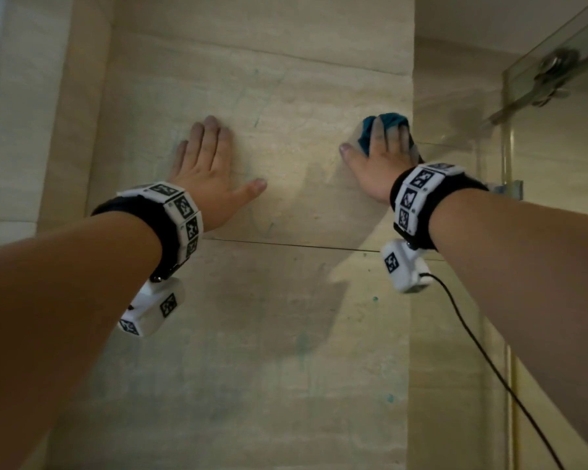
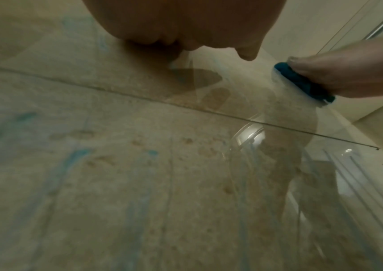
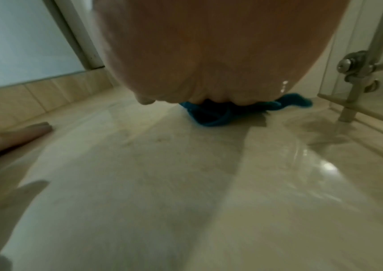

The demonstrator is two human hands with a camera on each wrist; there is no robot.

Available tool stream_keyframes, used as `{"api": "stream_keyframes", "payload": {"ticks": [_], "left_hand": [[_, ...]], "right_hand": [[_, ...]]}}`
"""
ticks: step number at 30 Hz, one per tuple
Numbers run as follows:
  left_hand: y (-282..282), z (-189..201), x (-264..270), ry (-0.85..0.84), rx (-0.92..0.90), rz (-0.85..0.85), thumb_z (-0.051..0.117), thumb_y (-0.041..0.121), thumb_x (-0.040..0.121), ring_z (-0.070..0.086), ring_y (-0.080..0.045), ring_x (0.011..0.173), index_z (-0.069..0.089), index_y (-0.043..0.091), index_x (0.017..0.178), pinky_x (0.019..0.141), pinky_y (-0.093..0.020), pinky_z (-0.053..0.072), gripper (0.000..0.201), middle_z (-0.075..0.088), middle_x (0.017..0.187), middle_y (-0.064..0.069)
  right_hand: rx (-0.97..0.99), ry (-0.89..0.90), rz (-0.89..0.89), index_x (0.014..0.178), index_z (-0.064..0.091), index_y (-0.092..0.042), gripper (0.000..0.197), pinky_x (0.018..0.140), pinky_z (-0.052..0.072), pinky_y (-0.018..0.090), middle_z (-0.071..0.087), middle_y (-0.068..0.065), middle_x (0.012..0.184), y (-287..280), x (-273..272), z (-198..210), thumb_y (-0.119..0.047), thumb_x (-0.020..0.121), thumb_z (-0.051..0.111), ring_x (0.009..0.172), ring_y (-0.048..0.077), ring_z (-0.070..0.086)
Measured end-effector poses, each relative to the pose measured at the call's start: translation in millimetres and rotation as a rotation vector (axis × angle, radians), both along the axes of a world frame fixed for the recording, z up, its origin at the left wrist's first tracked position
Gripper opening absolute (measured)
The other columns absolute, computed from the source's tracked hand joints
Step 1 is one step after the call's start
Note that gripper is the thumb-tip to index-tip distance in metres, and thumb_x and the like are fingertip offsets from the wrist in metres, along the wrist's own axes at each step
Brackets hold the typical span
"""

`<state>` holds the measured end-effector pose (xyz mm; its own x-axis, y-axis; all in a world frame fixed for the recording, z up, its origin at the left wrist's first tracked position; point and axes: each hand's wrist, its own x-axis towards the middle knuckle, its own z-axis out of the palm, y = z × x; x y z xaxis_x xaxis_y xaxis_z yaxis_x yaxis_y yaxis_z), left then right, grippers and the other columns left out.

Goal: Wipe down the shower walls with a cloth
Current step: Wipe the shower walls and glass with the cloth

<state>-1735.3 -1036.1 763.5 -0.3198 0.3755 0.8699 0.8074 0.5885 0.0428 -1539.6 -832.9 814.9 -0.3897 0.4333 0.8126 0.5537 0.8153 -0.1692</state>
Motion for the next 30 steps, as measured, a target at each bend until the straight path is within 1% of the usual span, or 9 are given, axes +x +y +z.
{"api": "stream_keyframes", "payload": {"ticks": [3, 8, 11, 14, 17, 20, 22, 25, 30], "left_hand": [[1.0, -1.0, 2.6, 0.002, 0.015, 0.005, 0.028, 0.081, 0.094, -0.024, -0.019, 0.157, -0.014, 0.015, 0.164, 0.127, -0.037, -0.015, 0.105, -0.028, 0.17, -0.003], [-2.6, 0.1, 6.0, -0.008, 0.012, 0.032, 0.027, 0.079, 0.096, -0.021, -0.02, 0.158, -0.013, 0.015, 0.165, 0.128, -0.038, -0.011, 0.102, -0.025, 0.171, -0.004], [-6.8, 1.5, 10.9, -0.029, -0.012, 0.034, 0.029, 0.075, 0.098, -0.02, -0.02, 0.158, -0.012, 0.014, 0.165, 0.128, -0.038, -0.011, 0.099, -0.025, 0.171, -0.004], [-8.4, 3.6, 15.0, -0.04, -0.016, 0.043, 0.033, 0.075, 0.098, -0.019, -0.021, 0.159, -0.012, 0.014, 0.165, 0.128, -0.04, -0.009, 0.101, -0.024, 0.172, -0.004], [-8.4, 6.7, 22.4, -0.004, 0.03, 0.045, 0.039, 0.075, 0.096, -0.012, -0.023, 0.16, -0.012, 0.014, 0.165, 0.129, -0.041, -0.003, 0.105, -0.016, 0.174, -0.006], [-7.4, 18.2, 31.9, 0.046, 0.033, 0.049, 0.041, 0.076, 0.095, -0.015, -0.022, 0.16, -0.019, 0.014, 0.163, 0.13, -0.04, -0.004, 0.11, -0.021, 0.172, -0.005], [-3.9, 31.2, 34.9, 0.019, 0.071, 0.06, 0.046, 0.077, 0.093, -0.017, -0.024, 0.159, -0.019, 0.011, 0.163, 0.13, -0.041, -0.004, 0.116, -0.023, 0.172, -0.007], [0.1, 45.5, 32.7, -0.101, 0.114, 0.088, 0.054, 0.083, 0.085, -0.015, -0.029, 0.16, -0.013, 0.006, 0.164, 0.131, -0.045, -0.001, 0.128, -0.021, 0.172, -0.013], [-1.9, 42.6, 22.4, -0.055, 0.045, 0.15, 0.056, 0.093, 0.071, -0.017, -0.031, 0.159, -0.016, 0.005, 0.162, 0.131, -0.045, -0.002, 0.146, -0.024, 0.17, -0.014]], "right_hand": [[0.109, -0.035, 0.034, 0.164, -0.009, -0.021, 0.089, 0.126, -0.007, 0.047, -0.011, 0.008, 0.172, -25.2, -25.0, 10.5, -0.075, 0.099, 0.021, 0.157, 0.026, -0.015], [0.227, -0.185, 0.124, 0.163, -0.01, -0.023, 0.086, 0.126, -0.013, 0.045, -0.014, 0.005, 0.171, -70.3, -57.4, -8.8, -0.073, 0.1, 0.021, 0.156, 0.022, -0.02], [0.282, -0.287, 0.174, 0.163, -0.01, -0.027, 0.084, 0.125, -0.015, 0.042, -0.017, 0.001, 0.171, -68.9, -53.4, -25.3, -0.072, 0.1, 0.021, 0.155, 0.018, -0.022], [0.311, -0.347, 0.181, 0.163, -0.011, -0.03, 0.08, 0.125, -0.014, 0.04, -0.016, -0.001, 0.171, -46.8, -34.6, -28.5, -0.07, 0.101, 0.021, 0.155, 0.015, -0.021], [0.238, -0.298, 0.156, 0.163, -0.012, -0.03, 0.078, 0.126, -0.012, 0.04, -0.017, 0.001, 0.171, -24.2, -13.4, -20.5, -0.069, 0.102, 0.019, 0.155, 0.016, -0.021], [0.186, -0.222, 0.133, 0.163, -0.011, -0.028, 0.077, 0.126, -0.011, 0.041, -0.016, 0.002, 0.171, -7.7, -0.7, -6.8, -0.068, 0.103, 0.019, 0.156, 0.018, -0.02], [0.159, -0.16, 0.116, 0.164, -0.009, -0.026, 0.077, 0.126, -0.009, 0.042, -0.013, 0.004, 0.172, 0.1, 4.2, 4.9, -0.066, 0.104, 0.019, 0.157, 0.02, -0.018], [0.129, -0.093, 0.094, 0.164, -0.007, -0.024, 0.076, 0.127, -0.006, 0.043, -0.011, 0.005, 0.172, 10.6, 10.6, 24.7, -0.064, 0.105, 0.018, 0.157, 0.022, -0.015], [0.077, 0.047, 0.061, 0.164, -0.007, -0.024, 0.085, 0.127, -0.004, 0.046, -0.01, 0.006, 0.172, 17.4, 5.6, 57.6, -0.073, 0.1, 0.019, 0.158, 0.025, -0.013]]}}
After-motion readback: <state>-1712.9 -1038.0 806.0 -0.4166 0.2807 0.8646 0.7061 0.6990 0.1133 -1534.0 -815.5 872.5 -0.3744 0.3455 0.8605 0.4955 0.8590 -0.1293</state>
